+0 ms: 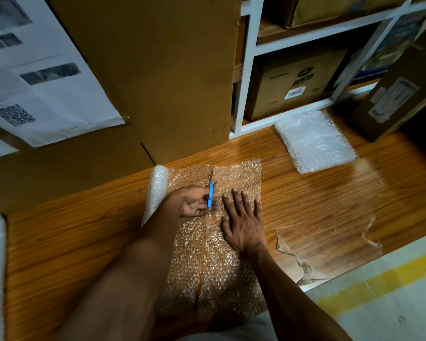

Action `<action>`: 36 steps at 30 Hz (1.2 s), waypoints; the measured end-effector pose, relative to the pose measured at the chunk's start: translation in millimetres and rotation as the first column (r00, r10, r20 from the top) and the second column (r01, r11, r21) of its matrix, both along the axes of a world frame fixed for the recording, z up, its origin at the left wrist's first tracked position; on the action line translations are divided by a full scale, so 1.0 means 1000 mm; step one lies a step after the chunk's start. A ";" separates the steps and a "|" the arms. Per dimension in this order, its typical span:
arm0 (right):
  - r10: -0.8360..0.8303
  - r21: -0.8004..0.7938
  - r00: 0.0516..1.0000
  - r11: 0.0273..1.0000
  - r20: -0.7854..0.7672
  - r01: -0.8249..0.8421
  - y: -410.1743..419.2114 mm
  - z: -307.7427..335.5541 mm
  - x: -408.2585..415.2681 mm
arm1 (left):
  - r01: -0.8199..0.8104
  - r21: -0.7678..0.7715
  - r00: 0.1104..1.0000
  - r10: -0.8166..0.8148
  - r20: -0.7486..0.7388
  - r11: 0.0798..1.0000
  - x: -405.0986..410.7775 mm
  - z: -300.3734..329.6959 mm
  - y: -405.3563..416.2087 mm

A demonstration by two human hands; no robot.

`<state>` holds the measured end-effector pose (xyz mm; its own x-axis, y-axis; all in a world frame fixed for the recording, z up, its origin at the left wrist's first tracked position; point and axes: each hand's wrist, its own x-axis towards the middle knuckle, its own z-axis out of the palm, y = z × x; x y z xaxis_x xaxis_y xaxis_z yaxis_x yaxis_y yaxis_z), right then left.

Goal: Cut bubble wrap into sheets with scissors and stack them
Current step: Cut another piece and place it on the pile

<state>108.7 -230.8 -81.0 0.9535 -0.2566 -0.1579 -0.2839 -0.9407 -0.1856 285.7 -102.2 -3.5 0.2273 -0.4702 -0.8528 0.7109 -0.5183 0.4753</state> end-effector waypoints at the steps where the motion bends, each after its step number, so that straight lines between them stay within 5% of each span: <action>1: 0.002 -0.004 1.000 1.000 -0.003 -0.002 0.000 0.000 0.000 | -0.002 0.001 1.000 0.001 0.009 1.000 0.001 -0.001 -0.001; 24: 0.008 0.021 1.000 1.000 0.000 -0.008 -0.002 -0.004 -0.001 | -0.271 -0.128 0.956 0.282 0.076 0.954 0.002 0.011 0.018; 31: 0.023 0.049 1.000 0.999 0.006 -0.024 -0.003 0.000 -0.003 | -0.175 0.221 0.874 0.049 0.483 0.959 -0.006 0.002 0.057; 36: 0.037 0.103 0.999 0.994 0.025 -0.039 -0.004 0.002 -0.009 | -0.181 0.519 0.729 -0.240 0.641 0.835 -0.017 -0.024 0.080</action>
